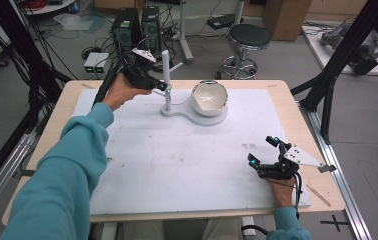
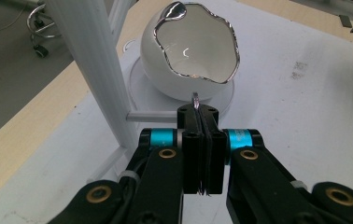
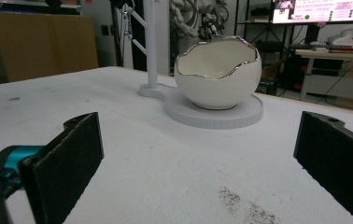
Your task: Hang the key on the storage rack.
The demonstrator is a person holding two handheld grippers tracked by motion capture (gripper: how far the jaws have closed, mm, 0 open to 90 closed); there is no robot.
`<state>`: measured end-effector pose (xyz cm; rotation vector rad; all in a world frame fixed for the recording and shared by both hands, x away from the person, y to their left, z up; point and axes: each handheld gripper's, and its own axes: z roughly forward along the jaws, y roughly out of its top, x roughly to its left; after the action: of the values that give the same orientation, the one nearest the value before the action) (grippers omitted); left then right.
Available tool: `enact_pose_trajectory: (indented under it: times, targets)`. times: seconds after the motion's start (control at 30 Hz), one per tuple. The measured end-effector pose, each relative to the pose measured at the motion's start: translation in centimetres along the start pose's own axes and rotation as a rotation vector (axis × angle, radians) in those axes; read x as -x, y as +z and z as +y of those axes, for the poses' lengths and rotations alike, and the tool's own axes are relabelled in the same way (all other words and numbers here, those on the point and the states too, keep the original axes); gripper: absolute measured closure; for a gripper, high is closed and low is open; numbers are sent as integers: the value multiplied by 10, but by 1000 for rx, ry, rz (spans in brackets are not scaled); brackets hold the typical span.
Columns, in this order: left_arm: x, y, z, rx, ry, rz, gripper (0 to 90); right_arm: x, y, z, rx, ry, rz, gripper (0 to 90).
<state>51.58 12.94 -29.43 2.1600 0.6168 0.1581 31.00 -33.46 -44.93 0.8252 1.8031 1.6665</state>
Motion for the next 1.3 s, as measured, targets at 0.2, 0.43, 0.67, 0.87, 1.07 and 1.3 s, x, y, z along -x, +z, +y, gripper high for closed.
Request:
enact_pose_trajectory:
  times: [0.2,0.43,0.67,0.87,1.07,1.3]
  targets:
    - [-4,2,-2,4,-1,7,883,0,0,0,1,0,0,6]
    - [-8,5,-4,11,-4,12,882,0,0,0,1,-1,0,6]
    - [-11,8,-6,26,12,31,877,0,0,0,1,0,2,7]
    - [-16,5,-9,72,35,24,557,-1,0,0,-5,5,1,6]
    - [-16,-13,-17,187,25,54,256,-1,0,0,-5,2,3,6]
    - [5,-56,-50,298,60,139,16,-1,0,0,-5,2,6,6]
